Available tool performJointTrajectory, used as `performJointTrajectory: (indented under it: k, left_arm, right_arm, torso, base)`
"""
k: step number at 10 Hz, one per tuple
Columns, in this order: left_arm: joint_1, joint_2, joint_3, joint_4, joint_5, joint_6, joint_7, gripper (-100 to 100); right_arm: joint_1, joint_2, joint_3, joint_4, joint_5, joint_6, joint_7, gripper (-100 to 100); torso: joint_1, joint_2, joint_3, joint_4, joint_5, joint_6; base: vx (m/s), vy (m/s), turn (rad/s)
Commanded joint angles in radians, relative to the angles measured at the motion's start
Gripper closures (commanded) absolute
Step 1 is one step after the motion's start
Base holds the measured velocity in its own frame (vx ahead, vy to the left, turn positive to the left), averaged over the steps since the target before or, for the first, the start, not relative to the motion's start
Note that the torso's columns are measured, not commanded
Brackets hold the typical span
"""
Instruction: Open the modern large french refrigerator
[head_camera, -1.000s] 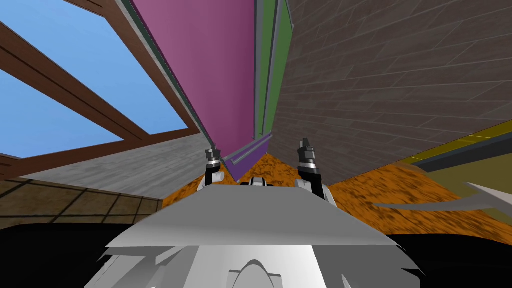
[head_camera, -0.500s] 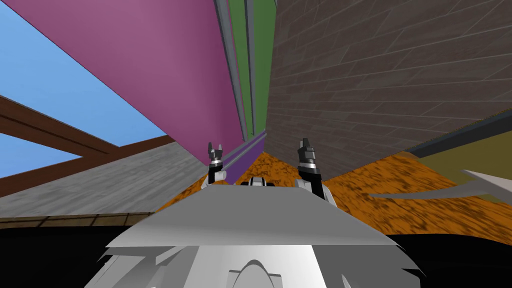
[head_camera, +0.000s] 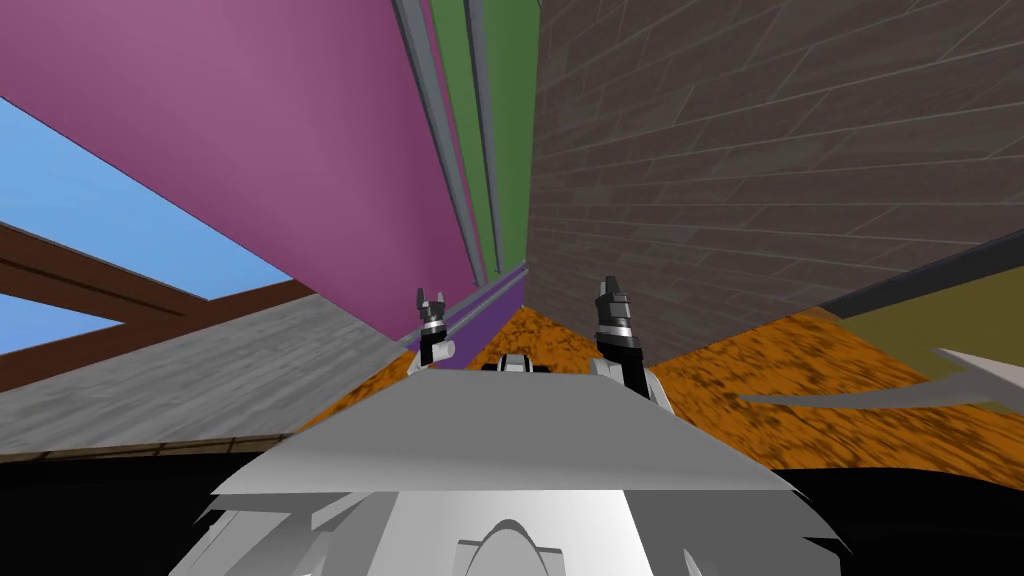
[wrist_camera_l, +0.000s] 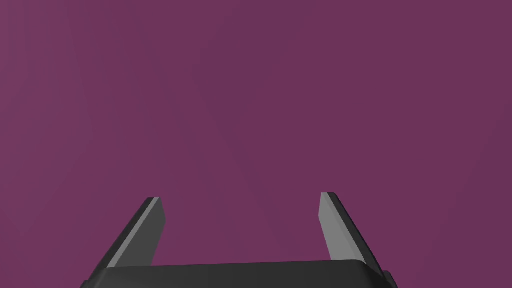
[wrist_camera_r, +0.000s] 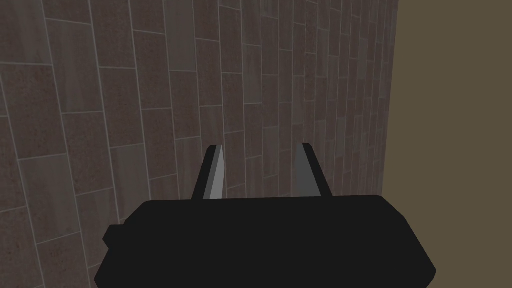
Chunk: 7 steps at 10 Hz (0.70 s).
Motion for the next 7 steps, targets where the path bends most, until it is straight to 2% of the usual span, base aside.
performJointTrajectory:
  k: [1,2,4,5,7]
  left_arm:
    - [-0.035,-0.005,0.008,0.062,0.017,-0.009,0.013,-100]
    - [-0.035,-0.005,0.008,0.069,0.017,-0.009,0.013,-100]
    - [-0.066,-0.013,0.022,0.135,0.040,-0.032,0.028,-100]
    - [-0.066,-0.013,0.022,0.141,0.040,-0.032,0.028,-100]
    - [-0.094,-0.023,0.035,0.207,0.060,-0.053,0.041,-100]
  right_arm:
    - [0.000,0.000,0.000,0.000,0.000,0.000,0.000,0]
    - [0.000,0.000,0.000,0.000,0.000,0.000,0.000,0]
    - [0.000,0.000,0.000,0.000,0.000,0.000,0.000,0]
    - [0.000,0.000,0.000,0.000,0.000,0.000,0.000,0]
    - [0.000,0.000,0.000,0.000,0.000,0.000,0.000,0]
  torso:
    - [0.001,0.000,0.000,0.000,0.000,0.000]
    - [-0.001,-0.002,-0.001,-0.001,0.000,0.001]
    - [-0.002,-0.004,-0.002,-0.001,0.000,0.001]
    - [-0.006,-0.005,-0.003,-0.001,-0.002,0.000]
    - [-0.002,0.002,0.002,0.001,0.000,-0.002]
  base:
    - [0.063,-0.064,-0.007]
    - [0.054,-0.042,-0.016]
    - [0.077,-0.094,-0.011]
    - [0.079,-0.109,-0.014]
    - [0.097,-0.110,-0.023]
